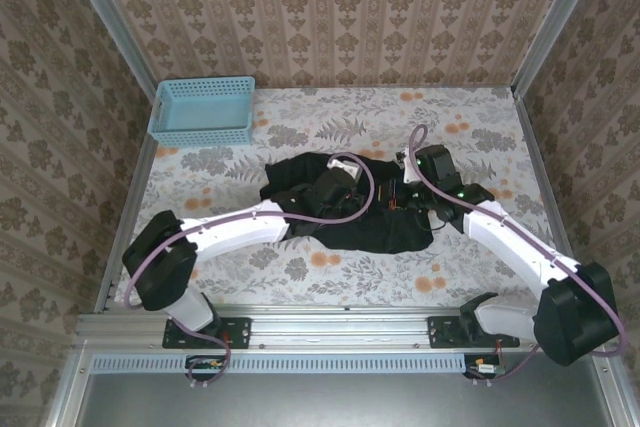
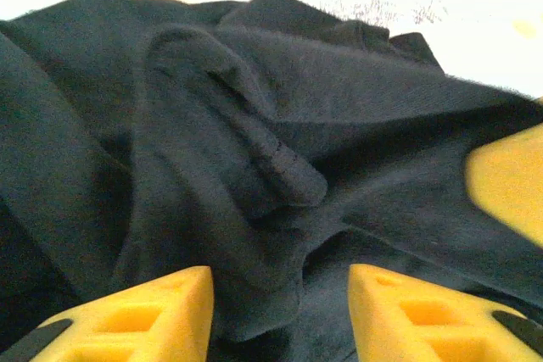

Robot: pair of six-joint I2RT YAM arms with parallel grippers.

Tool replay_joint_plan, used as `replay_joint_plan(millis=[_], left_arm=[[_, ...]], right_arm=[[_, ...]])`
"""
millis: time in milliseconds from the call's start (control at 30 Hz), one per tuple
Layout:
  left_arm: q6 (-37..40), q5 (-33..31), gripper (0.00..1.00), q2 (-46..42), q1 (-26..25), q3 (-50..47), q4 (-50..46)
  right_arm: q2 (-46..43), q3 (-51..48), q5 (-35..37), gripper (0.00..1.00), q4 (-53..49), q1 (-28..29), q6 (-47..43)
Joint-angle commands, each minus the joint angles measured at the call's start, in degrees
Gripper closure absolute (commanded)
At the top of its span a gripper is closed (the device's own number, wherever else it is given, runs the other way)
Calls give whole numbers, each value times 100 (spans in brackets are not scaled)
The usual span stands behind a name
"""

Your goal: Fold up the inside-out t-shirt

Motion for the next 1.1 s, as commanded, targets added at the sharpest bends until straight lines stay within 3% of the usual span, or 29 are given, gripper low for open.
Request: replay_joint_plan(millis=[0, 267, 500, 667, 833, 1067], left_arm=[[-175, 236, 50, 241, 34, -9, 255], [-331, 351, 46, 732, 281, 182, -9], [-343, 240, 82, 386, 504, -126, -114], [-317, 852, 99, -612, 848, -912, 548], [-354, 1841, 100, -1140, 1234, -1467, 1134], [-377, 2452, 100, -1438, 1363, -1918, 1756]], right_arm=[[-240, -155, -420, 100, 276, -27, 318], [-615, -372, -607, 100, 464, 28, 404], [-796, -225, 395, 100, -224, -9, 110], [-470, -143, 854, 100, -496, -46, -234], [-58, -121, 944, 100, -333, -47, -362], [700, 264, 1621, 94, -393, -47, -292]])
